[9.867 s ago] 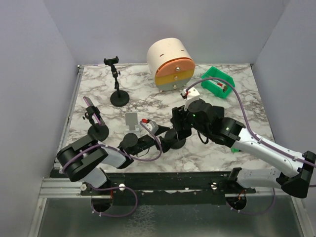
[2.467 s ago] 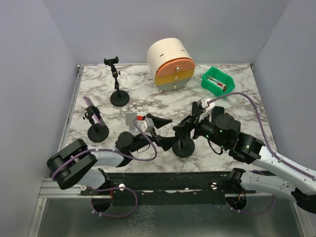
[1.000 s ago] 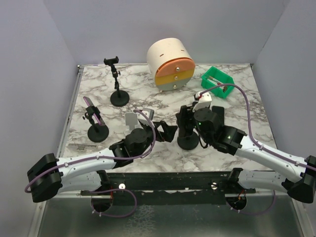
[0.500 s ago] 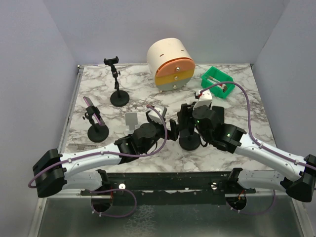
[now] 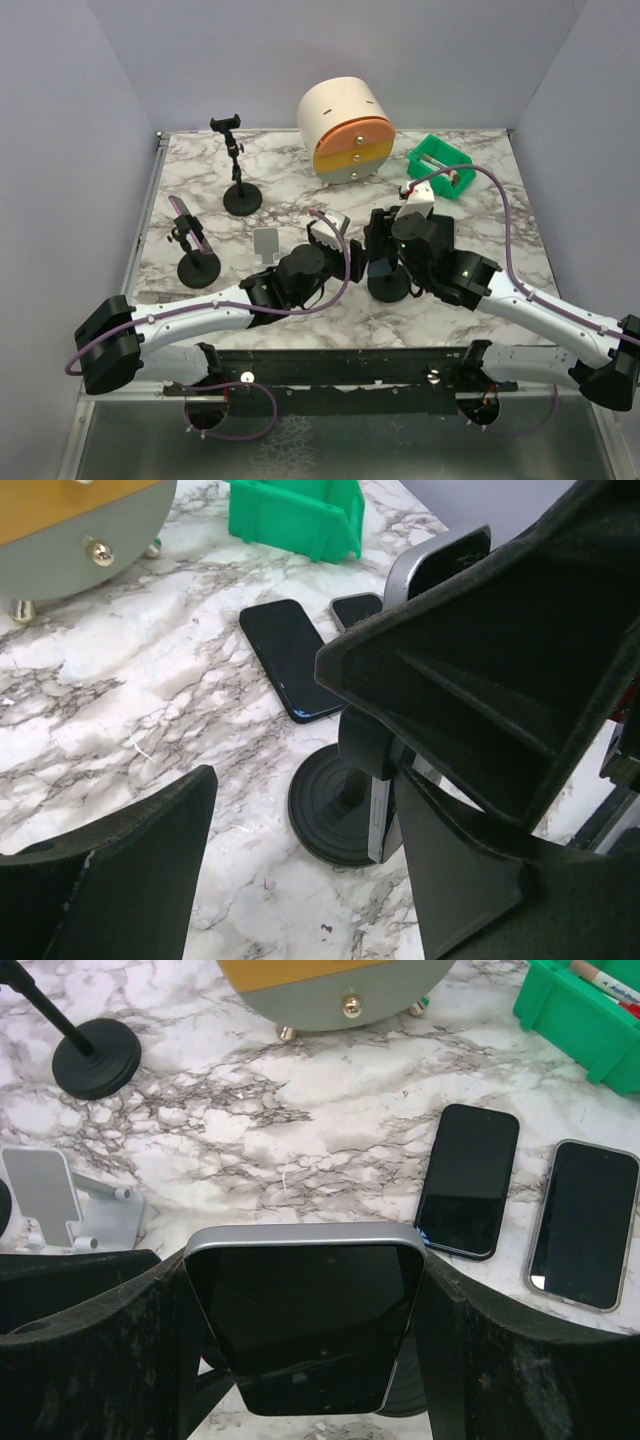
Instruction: Remove the phone from the phone stand
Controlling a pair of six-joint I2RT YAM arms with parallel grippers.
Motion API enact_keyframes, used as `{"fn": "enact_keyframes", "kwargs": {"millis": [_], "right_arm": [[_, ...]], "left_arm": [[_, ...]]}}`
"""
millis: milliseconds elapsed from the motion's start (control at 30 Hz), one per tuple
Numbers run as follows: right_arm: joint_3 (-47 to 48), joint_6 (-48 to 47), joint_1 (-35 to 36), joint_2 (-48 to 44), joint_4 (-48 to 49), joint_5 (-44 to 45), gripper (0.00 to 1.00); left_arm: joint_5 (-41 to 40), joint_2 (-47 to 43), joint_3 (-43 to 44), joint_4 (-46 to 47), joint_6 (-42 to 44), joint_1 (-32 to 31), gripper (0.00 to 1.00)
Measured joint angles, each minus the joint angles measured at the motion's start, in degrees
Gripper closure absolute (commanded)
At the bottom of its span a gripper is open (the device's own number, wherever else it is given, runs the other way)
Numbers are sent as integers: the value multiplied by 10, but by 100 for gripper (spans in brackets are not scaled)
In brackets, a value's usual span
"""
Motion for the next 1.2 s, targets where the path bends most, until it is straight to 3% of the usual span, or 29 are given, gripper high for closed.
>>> {"fn": "enact_keyframes", "kwargs": {"millis": [333,533,833,900,1033,1200], "right_arm": [[0,30,4,-5,-4,-32,100],[0,44,4,-11,-4,-44,100],[0,45,6,-17,-5,-52,100],[0,46,6,-18,-4,-54,100],[0,46,5,-18,-4,-56,100],[0,46,5,-20,-4,-56,100]], "left_arm": [[121,-1,-55,103,-31,25,25],[179,-2,-67,141,-48,43,45],[209,-31,-99,196,-79,80,63],[218,-35,-104,205,-87,89,64],[235,-35,-104,210,-93,93,53],[250,-33,-104,210,-97,96,52]]}}
